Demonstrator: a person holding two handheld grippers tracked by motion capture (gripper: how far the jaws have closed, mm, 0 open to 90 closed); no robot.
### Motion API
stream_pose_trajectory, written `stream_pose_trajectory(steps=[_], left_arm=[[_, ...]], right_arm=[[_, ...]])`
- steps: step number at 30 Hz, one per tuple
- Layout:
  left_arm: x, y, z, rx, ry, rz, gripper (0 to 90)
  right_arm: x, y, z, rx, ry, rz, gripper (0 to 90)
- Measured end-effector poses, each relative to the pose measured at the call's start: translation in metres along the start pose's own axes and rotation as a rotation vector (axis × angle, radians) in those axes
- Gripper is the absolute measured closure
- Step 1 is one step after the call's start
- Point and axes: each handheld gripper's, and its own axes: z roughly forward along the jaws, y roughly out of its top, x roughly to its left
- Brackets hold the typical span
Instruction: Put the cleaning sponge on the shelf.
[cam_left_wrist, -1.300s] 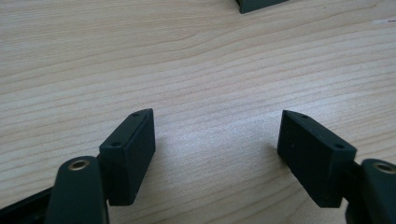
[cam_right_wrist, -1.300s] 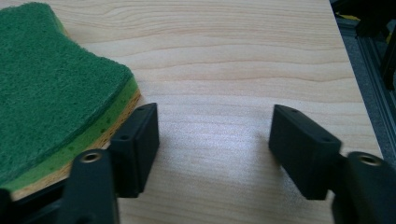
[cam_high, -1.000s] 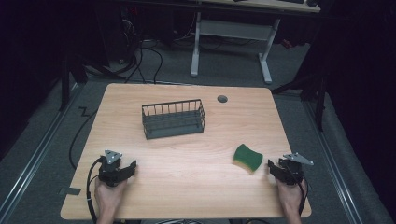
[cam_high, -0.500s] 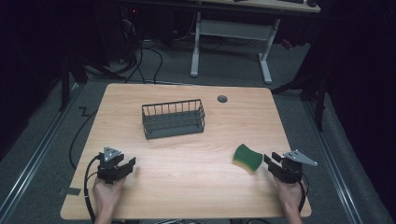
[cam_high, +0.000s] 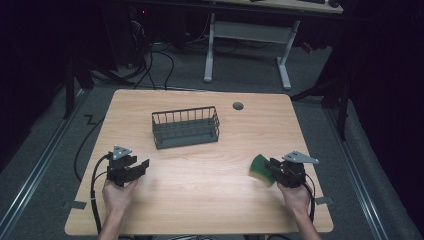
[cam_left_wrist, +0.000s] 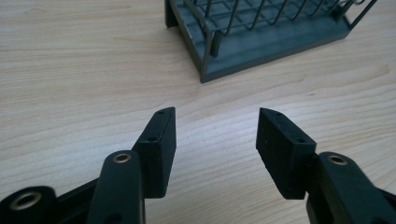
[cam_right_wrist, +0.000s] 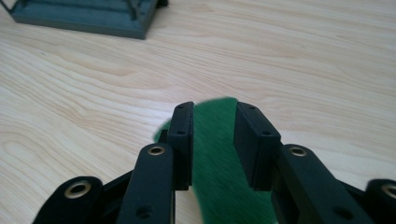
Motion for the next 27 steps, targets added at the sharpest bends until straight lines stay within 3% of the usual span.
stream_pose_trajectory(steps=[6,10,15,17,20,25,27], left_arm=[[0.001,0.014,-0.002,-0.004,-0.029,-0.016,43.7],[-0.001,0.021,-0.003,-0.002,-0.028,-0.010,42.0],[0.001,0.034,-0.003,-0.014,-0.032,-0.017,40.4],[0.001,0.040,-0.003,-0.015,-0.039,-0.020,40.2],[0.000,0.055,-0.003,-0.017,-0.021,0.008,39.8],[0.000,0.069,-0.001,-0.027,-0.024,0.003,39.9],[0.000,0.082,0.000,-0.030,-0.026,0.004,39.9]], right_arm=[[0.014,0.020,0.013,-0.006,0.053,-0.009,67.5],[0.021,0.031,0.019,0.004,0.050,-0.021,67.5],[0.027,0.052,0.028,-0.016,0.097,-0.024,64.8],[0.027,0.061,0.031,-0.025,0.114,-0.022,63.5],[0.030,0.079,0.039,-0.030,0.130,-0.018,61.5],[0.035,0.096,0.049,-0.023,0.141,-0.044,61.5],[0.039,0.108,0.056,-0.020,0.153,-0.051,61.5]])
